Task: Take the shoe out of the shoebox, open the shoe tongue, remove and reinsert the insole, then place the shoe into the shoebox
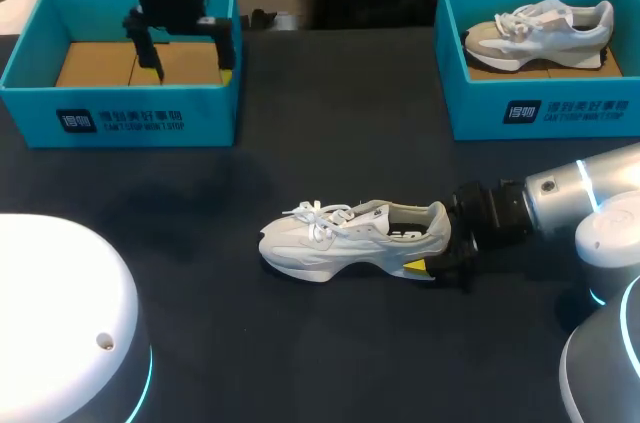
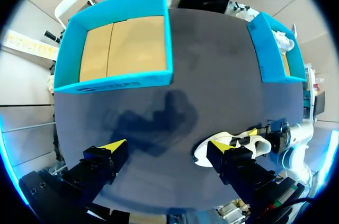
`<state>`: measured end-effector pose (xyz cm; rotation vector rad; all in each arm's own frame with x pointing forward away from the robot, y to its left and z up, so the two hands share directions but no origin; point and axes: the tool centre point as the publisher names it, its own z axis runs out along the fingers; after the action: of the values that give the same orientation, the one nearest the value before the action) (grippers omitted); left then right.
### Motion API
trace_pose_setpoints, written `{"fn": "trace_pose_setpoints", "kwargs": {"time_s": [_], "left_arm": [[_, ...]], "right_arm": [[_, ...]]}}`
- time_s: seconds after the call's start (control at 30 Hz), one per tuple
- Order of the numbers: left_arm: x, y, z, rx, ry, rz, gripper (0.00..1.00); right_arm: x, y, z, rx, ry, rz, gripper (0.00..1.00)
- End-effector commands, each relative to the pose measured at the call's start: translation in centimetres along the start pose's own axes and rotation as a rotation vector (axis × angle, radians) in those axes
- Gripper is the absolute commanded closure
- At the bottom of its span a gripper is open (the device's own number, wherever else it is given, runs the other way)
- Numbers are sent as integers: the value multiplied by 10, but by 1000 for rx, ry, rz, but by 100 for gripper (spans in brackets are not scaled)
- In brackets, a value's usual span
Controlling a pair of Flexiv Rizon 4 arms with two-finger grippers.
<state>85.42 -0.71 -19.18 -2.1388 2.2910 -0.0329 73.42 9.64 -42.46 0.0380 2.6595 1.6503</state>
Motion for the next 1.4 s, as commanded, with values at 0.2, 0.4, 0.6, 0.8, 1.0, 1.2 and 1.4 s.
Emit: {"fn": "trace_pose_setpoints", "kwargs": {"time_s": [0.2,0.4,0.6,0.8,1.0,1.2,1.4], "left_arm": [[44,22,9,37,-25,25,0],[71,31,11,50,-23,32,0],[96,38,16,55,-22,45,0],[118,52,22,64,-24,47,0],[139,70,29,64,-28,33,0],[157,89,35,57,-36,-2,0],[169,100,38,113,-77,-59,0]], "right_arm": [[-1,-3,5,3,-1,0,100],[-1,-3,5,3,-1,0,100],[-1,-3,5,3,-1,0,100],[-1,-3,5,3,-1,0,100],[-1,-3,5,3,-1,0,100],[-1,-3,5,3,-1,0,100],[-1,-3,5,3,-1,0,100]]}}
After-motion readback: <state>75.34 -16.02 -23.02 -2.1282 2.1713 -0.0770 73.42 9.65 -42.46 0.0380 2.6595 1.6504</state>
